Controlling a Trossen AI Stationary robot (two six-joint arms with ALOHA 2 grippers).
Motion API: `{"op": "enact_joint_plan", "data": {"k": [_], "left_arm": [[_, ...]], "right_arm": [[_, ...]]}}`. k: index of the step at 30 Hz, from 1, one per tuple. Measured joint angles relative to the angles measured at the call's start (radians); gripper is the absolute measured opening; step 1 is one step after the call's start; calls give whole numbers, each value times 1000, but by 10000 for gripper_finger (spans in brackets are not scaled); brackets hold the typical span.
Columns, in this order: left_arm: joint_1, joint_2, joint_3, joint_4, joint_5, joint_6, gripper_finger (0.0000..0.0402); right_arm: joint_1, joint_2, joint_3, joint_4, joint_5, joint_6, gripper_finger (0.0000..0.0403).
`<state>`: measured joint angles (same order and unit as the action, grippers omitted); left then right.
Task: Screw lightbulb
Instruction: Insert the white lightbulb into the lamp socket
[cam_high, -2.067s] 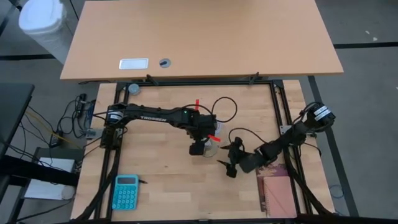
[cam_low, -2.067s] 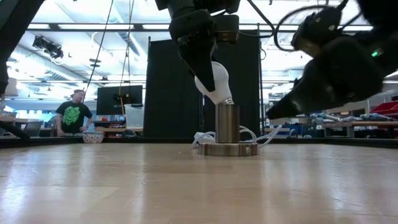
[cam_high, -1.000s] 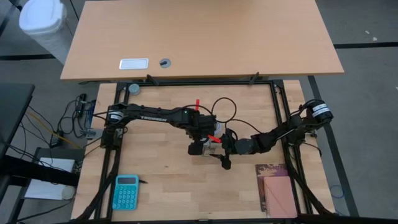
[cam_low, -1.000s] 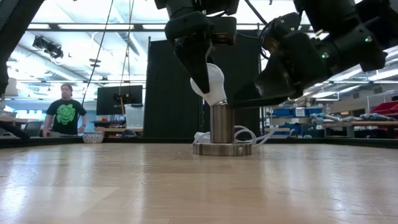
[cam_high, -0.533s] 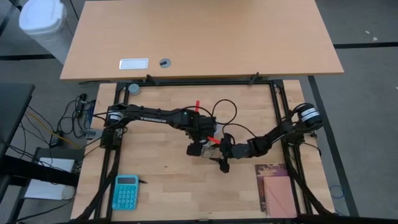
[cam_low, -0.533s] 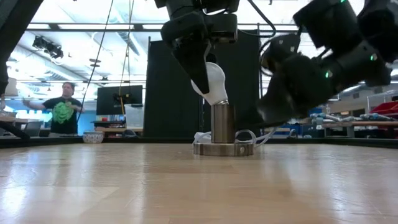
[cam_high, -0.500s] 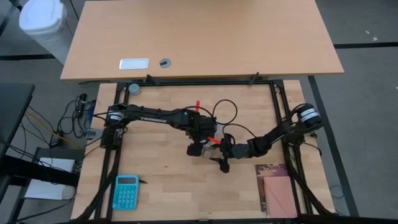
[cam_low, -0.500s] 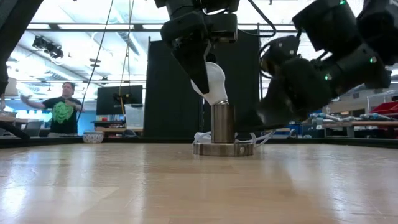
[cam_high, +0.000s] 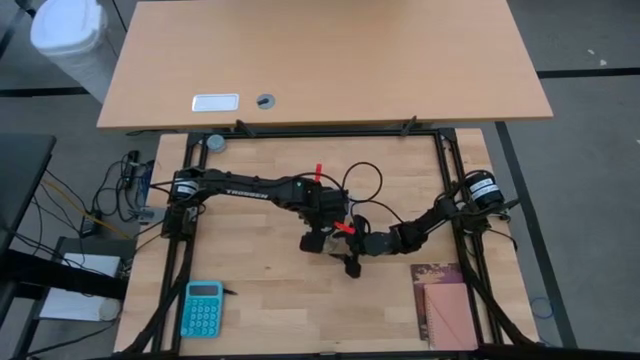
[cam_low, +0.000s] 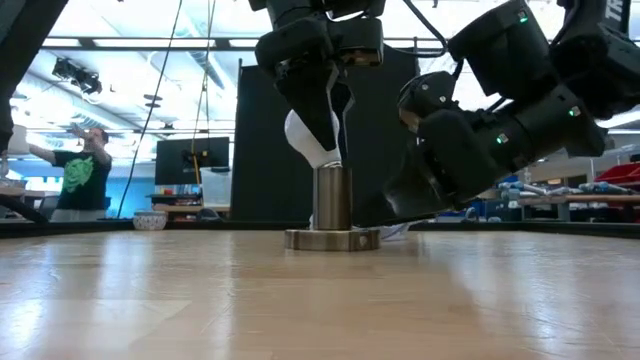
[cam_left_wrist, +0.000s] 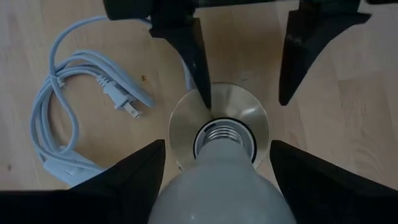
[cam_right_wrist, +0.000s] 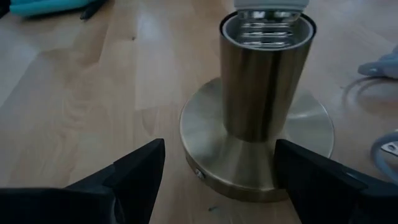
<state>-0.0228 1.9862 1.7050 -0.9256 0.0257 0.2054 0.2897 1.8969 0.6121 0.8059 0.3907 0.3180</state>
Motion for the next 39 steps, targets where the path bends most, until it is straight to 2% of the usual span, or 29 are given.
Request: {"op": "enact_joint_plan", "data": {"k": [17, 24, 34, 39], "left_arm": [[-6, 0, 0, 121, 0, 27, 289], [-6, 0, 6, 112, -5, 28, 289], [-35, -1, 237, -101, -10, -7, 292], [-132, -24, 246, -116, -34, -14, 291]], "right_arm": [[-11, 0, 0, 30, 0, 1, 307], [-11, 0, -1, 30, 1, 1, 307], [-11, -1, -1, 27, 6, 3, 307], [-11, -1, -1, 19, 7, 4, 307]]}}
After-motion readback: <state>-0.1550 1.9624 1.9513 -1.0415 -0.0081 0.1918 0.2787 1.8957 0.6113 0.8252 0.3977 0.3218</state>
